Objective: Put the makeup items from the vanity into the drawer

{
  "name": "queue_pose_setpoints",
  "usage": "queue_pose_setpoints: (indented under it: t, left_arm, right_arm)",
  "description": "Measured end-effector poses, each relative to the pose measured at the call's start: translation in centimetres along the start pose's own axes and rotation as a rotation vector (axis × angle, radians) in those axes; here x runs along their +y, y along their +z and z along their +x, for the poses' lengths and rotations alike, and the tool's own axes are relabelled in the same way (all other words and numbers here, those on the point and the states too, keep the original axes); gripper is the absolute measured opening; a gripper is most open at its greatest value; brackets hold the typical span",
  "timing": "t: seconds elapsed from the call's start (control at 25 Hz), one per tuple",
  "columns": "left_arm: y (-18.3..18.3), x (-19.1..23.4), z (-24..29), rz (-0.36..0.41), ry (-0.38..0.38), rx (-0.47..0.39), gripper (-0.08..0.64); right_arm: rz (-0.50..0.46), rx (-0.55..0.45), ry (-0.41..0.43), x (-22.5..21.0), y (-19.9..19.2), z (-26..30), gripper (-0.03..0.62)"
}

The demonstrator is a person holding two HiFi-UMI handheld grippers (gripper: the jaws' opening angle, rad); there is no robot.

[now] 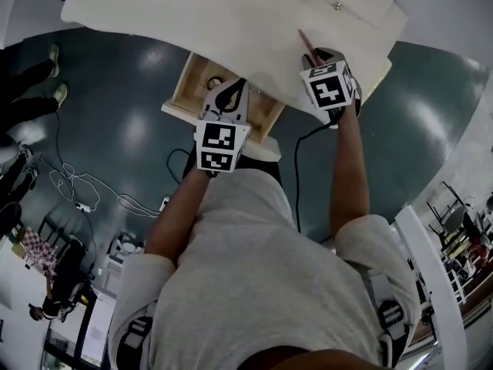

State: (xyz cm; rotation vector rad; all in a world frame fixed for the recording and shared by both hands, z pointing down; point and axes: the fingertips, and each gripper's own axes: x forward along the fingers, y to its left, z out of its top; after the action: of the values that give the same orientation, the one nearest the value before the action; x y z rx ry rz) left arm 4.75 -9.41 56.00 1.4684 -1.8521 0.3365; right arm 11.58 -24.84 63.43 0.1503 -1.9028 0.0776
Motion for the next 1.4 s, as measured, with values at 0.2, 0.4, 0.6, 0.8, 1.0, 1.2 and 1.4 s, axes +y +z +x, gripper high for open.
queue_pose_setpoints:
  t: [0.2, 0.4, 0.6, 0.8, 1.0, 1.2, 1.4]
  left_arm:
    - [-0.9, 0.4, -0.6, -0.012, 0.023, -0.001, 0.006]
    - [-1.2, -0.5, -1.3, -0.034, 0.015, -0.014, 0.006]
    - [-1.7, -0.4, -1.4, -0.049, 0.013, -0.024, 0.006]
    - [-3.1, 0.2, -2.6, -0.062, 0.025, -0.032, 0.006]
    - [-4.2, 0.8, -4.0, -0.066, 0.046, -0.033, 0.006]
    - [-4.9, 1.0, -4.9, -0.072, 0.063, -0.034, 0.006]
    - [-5.3, 1.1, -5.2, -0.077, 0.07, -0.041, 0.006]
  right_arm:
    - [0.028, 0.057, 0.15, 0.1, 0.4, 0.5, 0.104]
    - [-0.037, 0.13, 0.147, 0.3, 0.5, 0.2, 0.094]
    - [-0.102, 0.056, -0.001, 1.2, 0.5, 0.9, 0.054]
    - [-0.199, -0.023, -0.107, 4.0, 0.2, 0.3, 0.054]
    - [-0.263, -0.151, -0.126, 8.6, 1.3, -2.0, 0.054]
    - [-0.248, -0.235, -0.106, 11.4, 1.7, -4.0, 0.054]
    - [-0.236, -0.259, -0.076, 12.8, 1.6, -4.4, 0.054]
